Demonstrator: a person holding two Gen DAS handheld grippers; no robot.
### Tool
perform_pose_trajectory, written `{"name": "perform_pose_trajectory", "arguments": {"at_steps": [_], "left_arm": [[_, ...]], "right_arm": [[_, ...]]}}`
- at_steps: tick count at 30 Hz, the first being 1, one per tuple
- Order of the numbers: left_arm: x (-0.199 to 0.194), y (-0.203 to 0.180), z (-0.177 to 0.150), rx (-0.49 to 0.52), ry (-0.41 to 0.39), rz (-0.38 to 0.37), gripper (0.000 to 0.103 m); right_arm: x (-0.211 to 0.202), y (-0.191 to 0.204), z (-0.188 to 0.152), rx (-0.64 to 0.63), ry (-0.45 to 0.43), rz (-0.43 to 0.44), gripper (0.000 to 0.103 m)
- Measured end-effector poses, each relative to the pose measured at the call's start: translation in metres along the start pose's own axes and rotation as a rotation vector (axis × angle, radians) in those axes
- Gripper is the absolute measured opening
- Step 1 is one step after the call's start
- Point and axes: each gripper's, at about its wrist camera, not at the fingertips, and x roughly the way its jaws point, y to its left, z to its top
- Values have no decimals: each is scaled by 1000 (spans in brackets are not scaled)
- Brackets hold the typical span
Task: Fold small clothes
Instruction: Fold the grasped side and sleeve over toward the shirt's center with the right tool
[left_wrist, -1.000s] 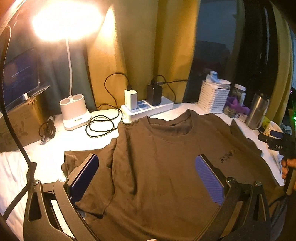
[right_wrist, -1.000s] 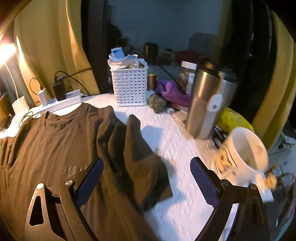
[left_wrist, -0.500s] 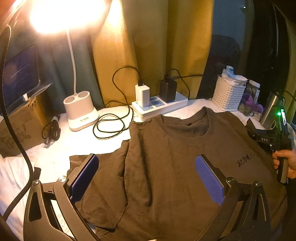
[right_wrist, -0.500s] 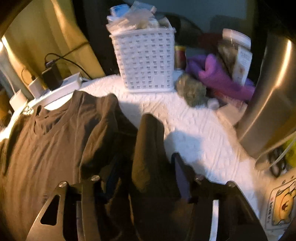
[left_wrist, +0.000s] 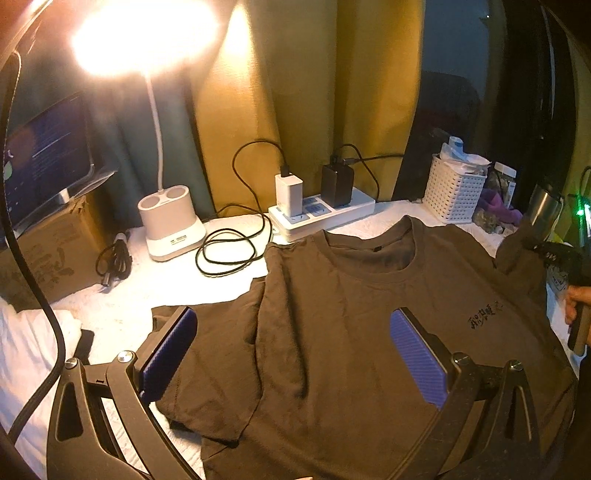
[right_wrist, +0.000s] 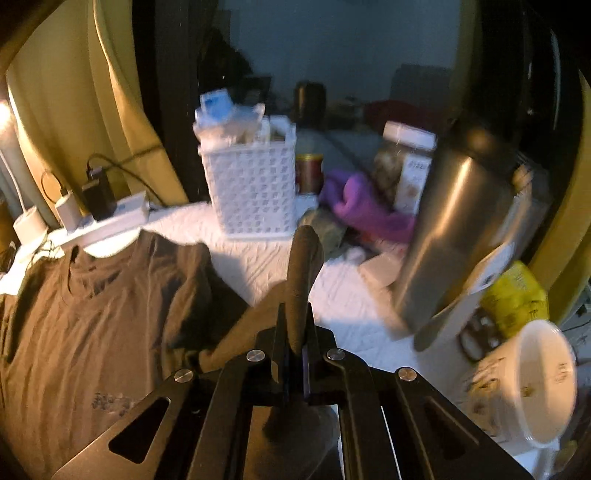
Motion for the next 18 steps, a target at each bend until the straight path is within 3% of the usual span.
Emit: {"name": "perform_pose_trajectory", "arguments": {"at_steps": [11, 18], "left_arm": [[-21, 29, -14, -44, -44, -32, 103], [-27, 53, -27, -70, -52, -54, 103]], "right_arm": [[-64, 42, 21, -37, -97, 62, 4], [-69, 86, 28, -92, -79, 101, 4]]}}
